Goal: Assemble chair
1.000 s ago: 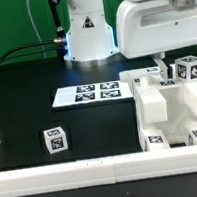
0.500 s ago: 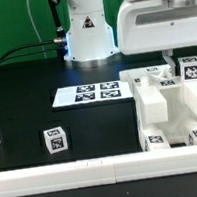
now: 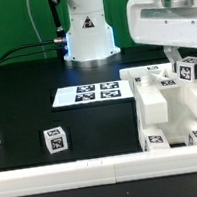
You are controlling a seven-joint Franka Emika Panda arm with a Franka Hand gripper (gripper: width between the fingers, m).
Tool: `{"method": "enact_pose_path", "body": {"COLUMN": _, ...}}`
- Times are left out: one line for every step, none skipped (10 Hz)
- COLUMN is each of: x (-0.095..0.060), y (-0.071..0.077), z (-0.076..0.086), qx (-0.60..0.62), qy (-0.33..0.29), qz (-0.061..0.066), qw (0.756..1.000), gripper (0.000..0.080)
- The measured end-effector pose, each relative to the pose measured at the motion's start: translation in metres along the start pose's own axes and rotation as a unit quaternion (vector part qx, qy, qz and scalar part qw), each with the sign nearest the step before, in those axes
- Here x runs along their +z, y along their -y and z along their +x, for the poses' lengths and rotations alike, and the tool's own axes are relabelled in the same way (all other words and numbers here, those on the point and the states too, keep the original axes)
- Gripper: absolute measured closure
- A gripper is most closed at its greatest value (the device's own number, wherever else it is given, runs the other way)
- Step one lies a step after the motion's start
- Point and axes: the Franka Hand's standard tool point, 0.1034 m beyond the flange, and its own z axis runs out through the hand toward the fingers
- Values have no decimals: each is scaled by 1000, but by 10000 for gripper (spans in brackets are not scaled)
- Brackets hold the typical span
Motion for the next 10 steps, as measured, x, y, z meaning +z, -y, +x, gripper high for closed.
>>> {"method": "enact_pose_path", "body": {"x": 0, "y": 0, "z": 0, "qx": 38, "qy": 0, "qz": 0, "qw": 999, "gripper": 535}}
{"method": "enact_pose_path", "body": {"x": 0, "y": 0, "z": 0, "qx": 70, "qy": 2, "qz": 1, "qw": 998, "gripper": 535}}
{"method": "enact_pose_path", "body": {"x": 0, "y": 0, "z": 0, "qx": 117, "qy": 6, "qz": 2, "qw": 993, "gripper": 535}}
{"method": "enact_pose_path", "body": {"x": 0, "y": 0, "z": 0, "qx": 142, "qy": 6, "qz": 2, "qw": 990, "gripper": 535}}
{"method": "enact_pose_path", "body": {"x": 0, "y": 0, "z": 0, "qx": 154, "qy": 5, "qz": 2, "qw": 988, "gripper": 535}}
{"method": "enact_pose_path", "body": {"x": 0, "y": 0, "z": 0, "qx": 157, "qy": 5, "qz": 2, "qw": 988, "gripper": 535}}
{"method": "enact_pose_path", "body": {"x": 0, "y": 0, "z": 0, "qx": 155, "qy": 5, "qz": 2, "qw": 988, "gripper": 535}}
{"method": "enact_pose_path", "body": {"x": 0, "y": 0, "z": 0, "qx": 155, "qy": 5, "qz": 2, "qw": 988, "gripper": 535}}
{"method": "enact_pose_path", "body": {"x": 1, "y": -1, "z": -1, "qx": 154, "qy": 5, "qz": 1, "qw": 988, "gripper": 479}}
{"method": "enact_pose_path", "body": {"x": 1, "y": -1, "z": -1, "qx": 151, "qy": 5, "qz": 1, "qw": 989, "gripper": 297}}
